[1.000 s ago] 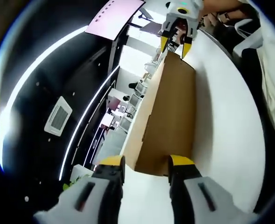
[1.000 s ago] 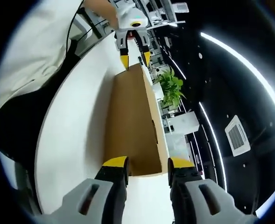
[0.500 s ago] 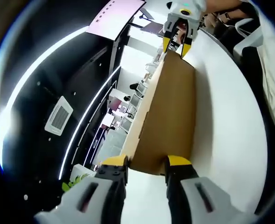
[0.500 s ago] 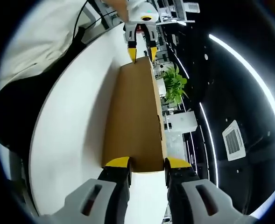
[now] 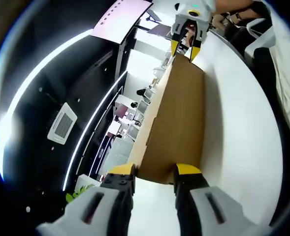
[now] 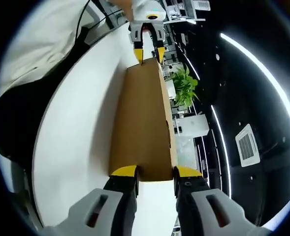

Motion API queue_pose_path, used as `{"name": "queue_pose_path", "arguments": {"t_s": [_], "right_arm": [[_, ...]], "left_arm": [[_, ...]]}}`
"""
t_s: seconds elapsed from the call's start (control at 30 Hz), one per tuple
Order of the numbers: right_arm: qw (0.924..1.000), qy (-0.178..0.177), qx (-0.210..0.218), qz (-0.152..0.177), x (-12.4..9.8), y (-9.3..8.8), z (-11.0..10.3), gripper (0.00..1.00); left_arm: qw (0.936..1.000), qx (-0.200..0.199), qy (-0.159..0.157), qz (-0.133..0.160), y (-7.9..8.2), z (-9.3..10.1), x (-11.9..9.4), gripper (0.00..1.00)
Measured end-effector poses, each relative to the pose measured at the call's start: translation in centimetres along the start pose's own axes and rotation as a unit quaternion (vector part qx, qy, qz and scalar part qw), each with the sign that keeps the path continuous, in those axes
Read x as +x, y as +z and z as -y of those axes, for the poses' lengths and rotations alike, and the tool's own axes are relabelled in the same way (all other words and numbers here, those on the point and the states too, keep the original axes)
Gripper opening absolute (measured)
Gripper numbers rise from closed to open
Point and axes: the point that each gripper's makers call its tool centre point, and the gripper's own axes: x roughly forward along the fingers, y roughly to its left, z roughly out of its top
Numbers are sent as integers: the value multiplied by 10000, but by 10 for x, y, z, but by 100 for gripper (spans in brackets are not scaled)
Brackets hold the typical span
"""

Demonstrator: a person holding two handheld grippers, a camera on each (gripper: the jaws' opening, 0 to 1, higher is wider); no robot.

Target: Operate the shoe box by opening the lid, removing the specified soft item, and placing it in the target area until the item is outside and the box remains undamaged.

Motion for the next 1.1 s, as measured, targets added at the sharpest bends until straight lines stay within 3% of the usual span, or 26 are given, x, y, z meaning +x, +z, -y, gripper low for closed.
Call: {"name": "queue_pose_path", "arguments": {"t_s": [0.87, 1.1], "right_arm": [[9998, 62, 187, 1, -7, -1, 13, 27], [9994, 69, 336, 16, -8, 1, 17, 27]], "left_arm": [[9998, -143, 81, -87, 0, -13, -3, 30], [9988, -465, 75, -104, 1, -21, -3, 31]]}}
